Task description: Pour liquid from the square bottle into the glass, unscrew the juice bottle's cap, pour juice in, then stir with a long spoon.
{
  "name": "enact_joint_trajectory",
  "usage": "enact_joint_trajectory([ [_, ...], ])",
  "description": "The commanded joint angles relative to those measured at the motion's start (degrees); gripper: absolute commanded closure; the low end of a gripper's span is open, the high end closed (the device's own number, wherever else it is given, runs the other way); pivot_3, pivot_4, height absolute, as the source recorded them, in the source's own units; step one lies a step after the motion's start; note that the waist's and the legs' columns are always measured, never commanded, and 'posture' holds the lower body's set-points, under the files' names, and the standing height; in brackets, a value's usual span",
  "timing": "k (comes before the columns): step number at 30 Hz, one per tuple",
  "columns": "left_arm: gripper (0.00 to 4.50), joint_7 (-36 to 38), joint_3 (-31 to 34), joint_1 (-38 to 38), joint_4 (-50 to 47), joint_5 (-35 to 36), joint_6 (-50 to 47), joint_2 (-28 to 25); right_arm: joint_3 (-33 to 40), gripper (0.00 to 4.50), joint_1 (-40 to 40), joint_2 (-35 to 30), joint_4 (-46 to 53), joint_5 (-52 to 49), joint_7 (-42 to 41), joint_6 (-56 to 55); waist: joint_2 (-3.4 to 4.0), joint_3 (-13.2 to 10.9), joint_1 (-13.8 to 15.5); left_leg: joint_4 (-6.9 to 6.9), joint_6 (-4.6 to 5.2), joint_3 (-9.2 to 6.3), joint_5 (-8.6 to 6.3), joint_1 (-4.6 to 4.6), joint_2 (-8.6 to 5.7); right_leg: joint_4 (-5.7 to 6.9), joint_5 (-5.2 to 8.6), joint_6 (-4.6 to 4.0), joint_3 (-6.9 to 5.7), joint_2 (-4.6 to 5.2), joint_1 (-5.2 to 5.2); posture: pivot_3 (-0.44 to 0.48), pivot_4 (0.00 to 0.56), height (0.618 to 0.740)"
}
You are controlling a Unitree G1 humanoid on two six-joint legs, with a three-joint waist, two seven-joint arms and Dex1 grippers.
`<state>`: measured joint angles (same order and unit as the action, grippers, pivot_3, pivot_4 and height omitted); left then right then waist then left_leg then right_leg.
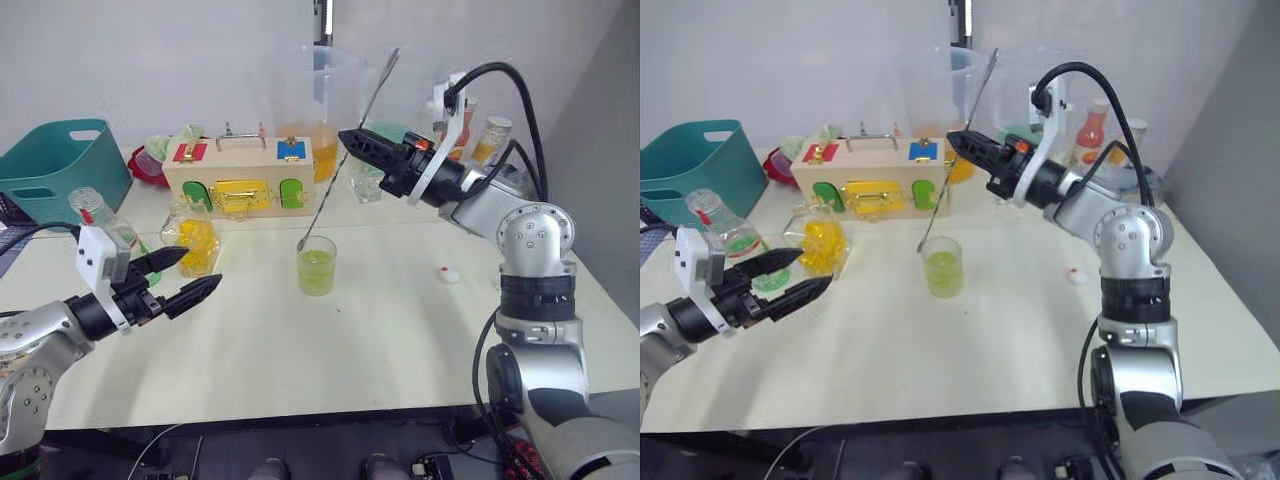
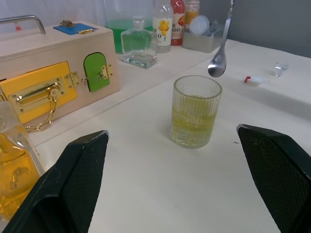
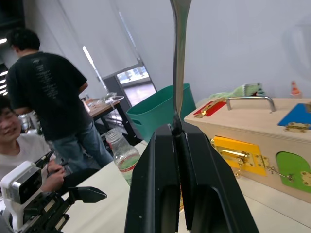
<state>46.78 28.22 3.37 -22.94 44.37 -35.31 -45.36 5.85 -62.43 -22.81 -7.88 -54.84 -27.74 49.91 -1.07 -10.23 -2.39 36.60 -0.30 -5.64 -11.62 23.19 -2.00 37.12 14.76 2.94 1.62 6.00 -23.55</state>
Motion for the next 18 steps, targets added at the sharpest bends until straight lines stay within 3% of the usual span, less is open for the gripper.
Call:
enact_joint_trajectory([
  [1,0.02,0.02,1.26,-2.79,-3.84,1.38,0.16,0.28,-2.02,4.5,-2.58,-1.99,-1.99,6.24,-6.26,-4.88,0.0,0.0,0.13,0.0,0.0,0.0,0.0,0.0,0.0,0.0,0.0,0.0,0.0,0.0,0.0,0.0,0.15,0.74],
  [4,0.02,-1.07,0.63,-7.07,-7.64,2.25,-0.53,1.75,-6.44,4.5,-2.65,-3.72,-4.97,14.17,-12.05,-10.5,0.0,0.0,0.05,-0.01,0.0,0.08,-0.01,0.03,-0.03,0.03,-0.01,0.01,0.13,0.05,-0.11,0.0,0.15,0.74],
  [8,0.02,-1.34,0.31,-8.26,-7.86,1.24,0.81,2.23,-7.57,4.5,-2.08,-2.59,-6.38,18.67,-14.64,-13.67,-0.01,0.0,0.03,-0.01,-0.04,0.17,0.01,0.34,0.01,0.16,-0.07,-0.06,0.23,0.01,-0.59,0.0,0.15,0.74],
  [18,0.02,-0.94,-1.22,-8.53,-7.51,-0.19,2.13,2.12,-12.86,4.5,1.83,-1.67,-5.15,29.1,-20.27,-19.63,-0.01,0.0,-0.04,0.0,-0.04,0.39,0.0,0.21,0.01,0.47,-0.08,-0.07,0.47,0.01,-0.68,0.0,0.15,0.74],
])
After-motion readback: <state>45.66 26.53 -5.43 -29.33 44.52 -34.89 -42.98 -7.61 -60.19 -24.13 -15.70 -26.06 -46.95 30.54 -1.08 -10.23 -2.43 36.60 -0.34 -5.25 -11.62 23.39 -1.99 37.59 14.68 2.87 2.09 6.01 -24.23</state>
